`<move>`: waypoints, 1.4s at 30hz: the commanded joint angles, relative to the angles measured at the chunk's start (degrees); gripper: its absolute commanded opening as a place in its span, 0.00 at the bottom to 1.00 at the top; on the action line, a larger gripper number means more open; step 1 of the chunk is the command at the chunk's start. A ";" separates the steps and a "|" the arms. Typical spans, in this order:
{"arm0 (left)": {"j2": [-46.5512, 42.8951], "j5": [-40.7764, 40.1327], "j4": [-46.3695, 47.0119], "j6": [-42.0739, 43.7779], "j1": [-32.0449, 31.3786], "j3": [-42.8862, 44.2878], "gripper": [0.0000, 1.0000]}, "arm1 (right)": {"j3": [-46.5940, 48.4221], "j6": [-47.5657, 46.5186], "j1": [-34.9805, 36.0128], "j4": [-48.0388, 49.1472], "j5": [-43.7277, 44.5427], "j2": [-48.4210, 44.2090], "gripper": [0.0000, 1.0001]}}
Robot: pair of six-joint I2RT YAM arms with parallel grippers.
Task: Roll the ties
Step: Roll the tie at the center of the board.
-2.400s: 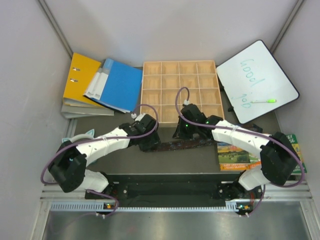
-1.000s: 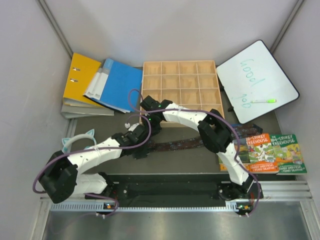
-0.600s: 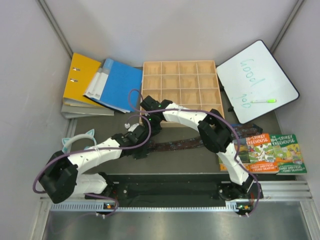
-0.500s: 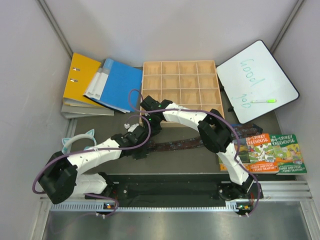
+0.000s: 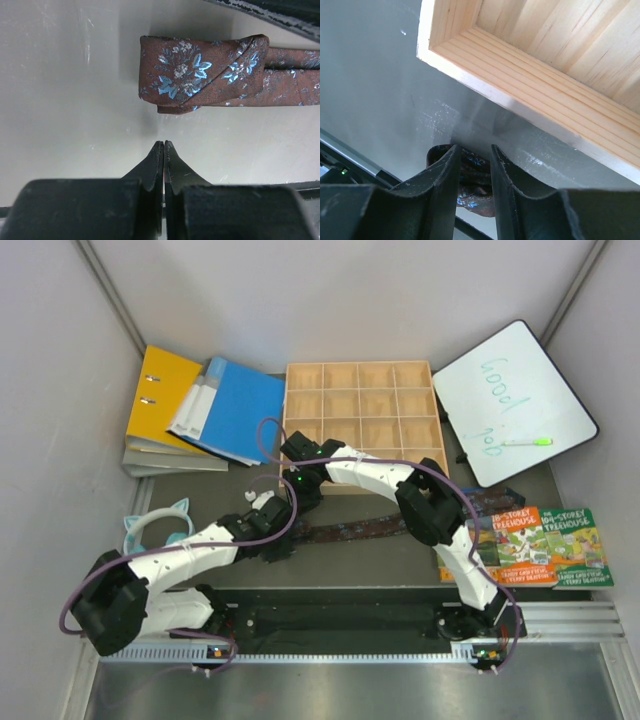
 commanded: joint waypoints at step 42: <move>9.73 -13.76 4.55 -3.55 -0.18 1.57 0.06 | -6.47 4.11 1.63 1.84 -0.44 -3.39 0.32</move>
